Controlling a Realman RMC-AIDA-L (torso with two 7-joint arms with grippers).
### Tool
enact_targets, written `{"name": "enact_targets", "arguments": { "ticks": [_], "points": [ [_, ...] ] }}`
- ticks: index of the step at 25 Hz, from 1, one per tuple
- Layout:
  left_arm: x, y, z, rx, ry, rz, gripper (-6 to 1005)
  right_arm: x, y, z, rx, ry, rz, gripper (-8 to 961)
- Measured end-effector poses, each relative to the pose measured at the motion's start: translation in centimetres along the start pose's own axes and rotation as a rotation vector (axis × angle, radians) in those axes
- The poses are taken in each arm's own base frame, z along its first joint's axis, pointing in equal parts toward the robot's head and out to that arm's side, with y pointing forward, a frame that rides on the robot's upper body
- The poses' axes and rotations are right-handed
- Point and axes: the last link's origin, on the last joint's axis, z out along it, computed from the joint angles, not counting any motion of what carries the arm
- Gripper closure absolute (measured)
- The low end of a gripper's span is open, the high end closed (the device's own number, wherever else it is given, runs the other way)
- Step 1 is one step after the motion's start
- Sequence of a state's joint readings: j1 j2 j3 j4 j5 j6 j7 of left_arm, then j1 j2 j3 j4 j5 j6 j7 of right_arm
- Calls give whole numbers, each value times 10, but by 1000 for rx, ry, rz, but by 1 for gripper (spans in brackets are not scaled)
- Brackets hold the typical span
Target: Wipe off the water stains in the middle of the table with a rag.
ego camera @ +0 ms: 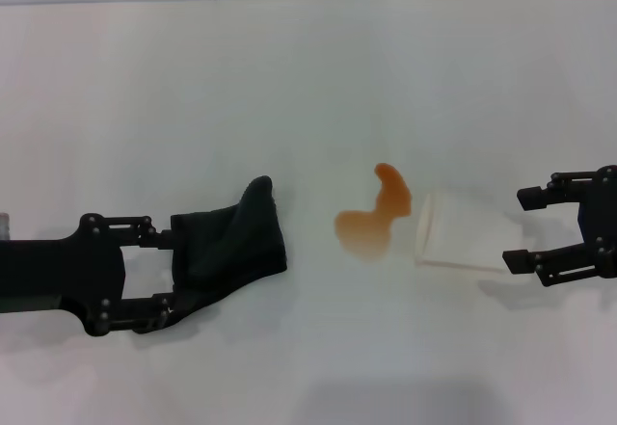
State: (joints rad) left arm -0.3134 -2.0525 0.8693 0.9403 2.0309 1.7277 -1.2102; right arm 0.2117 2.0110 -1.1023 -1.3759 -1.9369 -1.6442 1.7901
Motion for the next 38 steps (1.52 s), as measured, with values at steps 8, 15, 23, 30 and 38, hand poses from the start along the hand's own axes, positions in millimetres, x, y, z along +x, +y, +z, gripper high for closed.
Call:
{"name": "enact_targets", "arguments": {
  "ticks": [8, 15, 23, 30, 38],
  "points": [
    [0, 0, 1, -4, 0, 2, 350, 0, 0, 0, -1, 0, 1, 114],
    [1, 0, 1, -6, 0, 2, 350, -2, 0, 2, 3, -1, -6, 114],
    [0, 0, 2, -5, -1, 2, 350, -23, -8, 16, 45, 82, 19, 118],
    [0, 0, 2, -2, -3, 2, 350, -45, -10, 26, 121, 208, 17, 121],
    [-1, 1, 3, -3, 3, 10, 351, -63, -9, 44, 151, 363, -6, 127]
  ]
}}
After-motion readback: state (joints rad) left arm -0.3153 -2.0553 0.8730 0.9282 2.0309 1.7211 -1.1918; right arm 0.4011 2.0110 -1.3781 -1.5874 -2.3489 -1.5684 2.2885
